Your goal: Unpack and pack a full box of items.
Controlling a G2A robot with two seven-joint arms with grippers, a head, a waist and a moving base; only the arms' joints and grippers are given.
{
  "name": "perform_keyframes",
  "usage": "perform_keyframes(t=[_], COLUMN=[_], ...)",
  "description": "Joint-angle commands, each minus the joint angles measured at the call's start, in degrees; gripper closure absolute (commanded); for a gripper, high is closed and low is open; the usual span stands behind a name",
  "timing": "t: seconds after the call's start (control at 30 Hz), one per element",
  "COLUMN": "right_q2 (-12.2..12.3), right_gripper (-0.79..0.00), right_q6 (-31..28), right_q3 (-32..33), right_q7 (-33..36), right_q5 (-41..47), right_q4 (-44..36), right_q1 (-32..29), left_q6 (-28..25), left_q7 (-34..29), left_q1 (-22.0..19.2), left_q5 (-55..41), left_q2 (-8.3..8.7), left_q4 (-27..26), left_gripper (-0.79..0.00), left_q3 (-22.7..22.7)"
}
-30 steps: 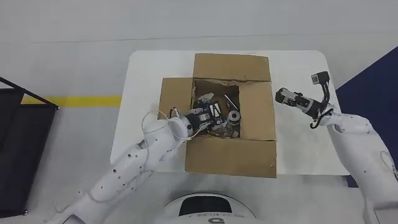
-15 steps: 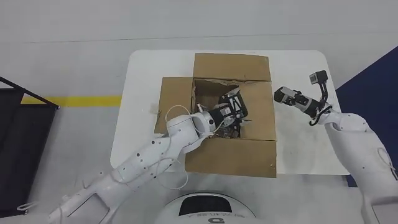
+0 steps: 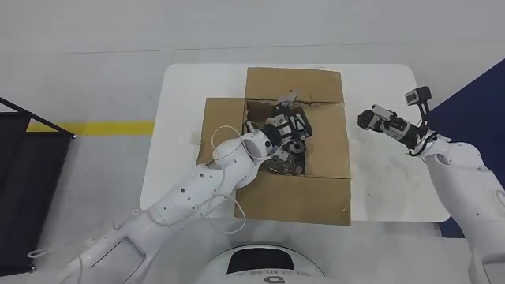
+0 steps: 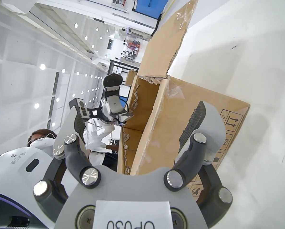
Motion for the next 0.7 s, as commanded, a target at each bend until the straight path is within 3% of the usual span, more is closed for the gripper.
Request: perform_keyframes(t=[0.0, 0.4, 0.5, 0.67], right_q2=[0.0, 0.2, 0.2, 0.3], right_gripper=[-0.785, -0.785, -0.785, -0.785], right_q6=[0.2, 1.1, 1.0, 1.7], right_q3=[-0.4, -2.5, -3.1, -3.6], right_q7=[0.2, 1.1, 1.0, 1.7], right_q5=[0.1, 1.1, 1.1, 2.6], right_q4=[0.3, 2.1, 2.2, 1.9], right_q1=[0.5, 2.1, 2.3, 2.0], left_q6=[-0.6, -2.2, -3.1, -1.7], left_q7=[-2.6, -7.3, -4.1, 7.7], left_q1=[-1.0, -4.3, -4.5, -3.9], left_q5=[2.0, 2.7, -0.8, -6.9], left_q2=[-0.74, -5.37, -6.59, -7.59], left_q4=[2.4, 11.2, 11.5, 9.3], left_gripper=[-0.785, -0.785, -0.785, -0.785], left_q3=[1.6, 6.6, 7.0, 5.1])
